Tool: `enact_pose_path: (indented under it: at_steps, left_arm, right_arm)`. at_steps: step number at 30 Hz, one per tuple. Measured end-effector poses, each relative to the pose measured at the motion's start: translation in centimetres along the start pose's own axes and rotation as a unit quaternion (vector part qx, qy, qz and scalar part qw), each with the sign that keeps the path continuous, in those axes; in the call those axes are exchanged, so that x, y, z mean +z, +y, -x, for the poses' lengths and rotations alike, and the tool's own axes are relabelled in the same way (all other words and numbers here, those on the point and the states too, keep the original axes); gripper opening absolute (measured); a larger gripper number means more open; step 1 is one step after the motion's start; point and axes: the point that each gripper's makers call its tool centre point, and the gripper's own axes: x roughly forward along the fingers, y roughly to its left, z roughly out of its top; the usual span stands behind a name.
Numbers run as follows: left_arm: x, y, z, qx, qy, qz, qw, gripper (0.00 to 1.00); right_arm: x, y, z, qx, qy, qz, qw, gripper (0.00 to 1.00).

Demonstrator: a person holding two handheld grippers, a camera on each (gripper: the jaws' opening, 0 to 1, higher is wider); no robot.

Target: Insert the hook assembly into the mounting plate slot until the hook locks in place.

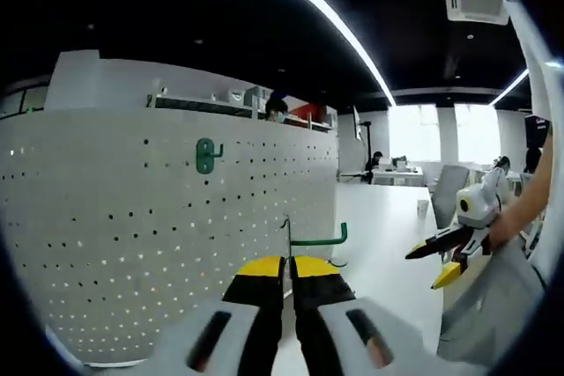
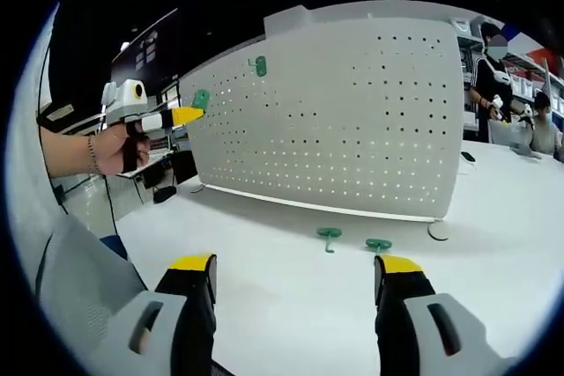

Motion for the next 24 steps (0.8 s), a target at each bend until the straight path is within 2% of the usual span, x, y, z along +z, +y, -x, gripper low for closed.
enact_pose_path:
  at_steps: [5, 8, 11, 16, 24]
  left_arm:
    - [0.0, 0.1, 0.0, 0.003, 0.0, 0.002, 1.0, 0.02]
    - [-0.1, 0.1, 0.1, 0.004, 0.001, 0.002, 1.0, 0.02]
    - [-0.4, 0.1, 0.1, 0.004, 0.005, 0.004, 1.0, 0.02]
    - [-0.4, 0.0, 0.2, 0.006, 0.005, 0.007, 0.9999, 0.02]
    - [-0.5, -0.1, 0.3, 0.011, 0.004, 0.012, 0.9999, 0.02]
  right_arm:
    - [0.5, 0.1, 0.1, 0.002, -0.008, 0.001, 1.0, 0.71]
    - [1.8, 0.4, 0.2, 0.01, -0.034, -0.004, 0.9994, 0.72]
    - [4.0, 1.2, 0.5, 0.031, -0.083, -0.007, 0.996, 0.71]
    - [6.2, 2.3, 1.0, 0.053, -0.122, -0.005, 0.9911, 0.71]
    - [7.3, 3.3, 0.7, 0.077, -0.135, -0.008, 0.9878, 0.72]
